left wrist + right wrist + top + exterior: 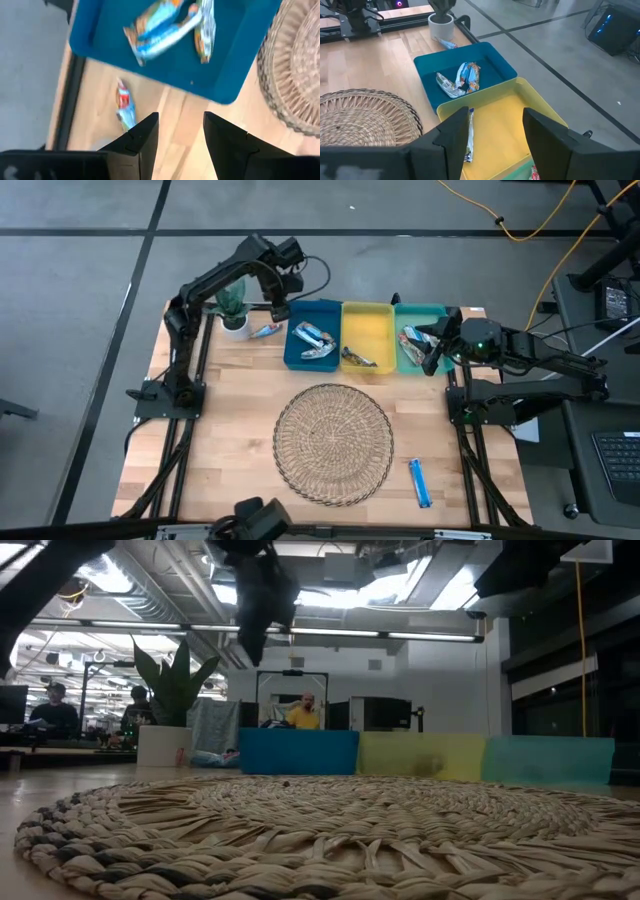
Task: Pick and place Granola Bars by type
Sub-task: Put the red granola bar into the green bin
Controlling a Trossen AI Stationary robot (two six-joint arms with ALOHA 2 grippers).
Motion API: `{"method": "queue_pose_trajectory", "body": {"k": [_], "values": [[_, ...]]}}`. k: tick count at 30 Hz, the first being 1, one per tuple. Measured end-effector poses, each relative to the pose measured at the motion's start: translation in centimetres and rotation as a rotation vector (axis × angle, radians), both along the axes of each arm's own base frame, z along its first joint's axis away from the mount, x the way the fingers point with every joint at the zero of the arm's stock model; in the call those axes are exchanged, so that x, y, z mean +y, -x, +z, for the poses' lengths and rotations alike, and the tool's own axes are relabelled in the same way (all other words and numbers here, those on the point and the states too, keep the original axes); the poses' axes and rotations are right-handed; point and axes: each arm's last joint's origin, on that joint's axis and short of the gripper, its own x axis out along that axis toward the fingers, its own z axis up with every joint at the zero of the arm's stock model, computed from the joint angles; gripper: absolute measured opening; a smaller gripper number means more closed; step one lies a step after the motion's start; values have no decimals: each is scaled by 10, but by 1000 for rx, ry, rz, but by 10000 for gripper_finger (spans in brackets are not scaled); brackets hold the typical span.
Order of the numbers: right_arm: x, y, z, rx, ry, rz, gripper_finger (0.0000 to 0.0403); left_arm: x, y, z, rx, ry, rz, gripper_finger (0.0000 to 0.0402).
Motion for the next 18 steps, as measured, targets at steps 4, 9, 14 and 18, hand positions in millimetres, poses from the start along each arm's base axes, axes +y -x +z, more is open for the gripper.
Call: {"method": "queue_pose_trajectory", "body": {"k": [4,9,14,18], "values": [[0,0,0,0,1,0,188,-9,11,-12,-16,-10,9,147],[0,0,0,2,3,1,188,-16,20,-37,-96,-59,63,147],[0,-1,1,-14,5,0,188,-23,27,-70,-98,-52,87,147],[0,-2,3,-37,10,-1,188,-25,31,-96,-63,-47,90,147]]}}
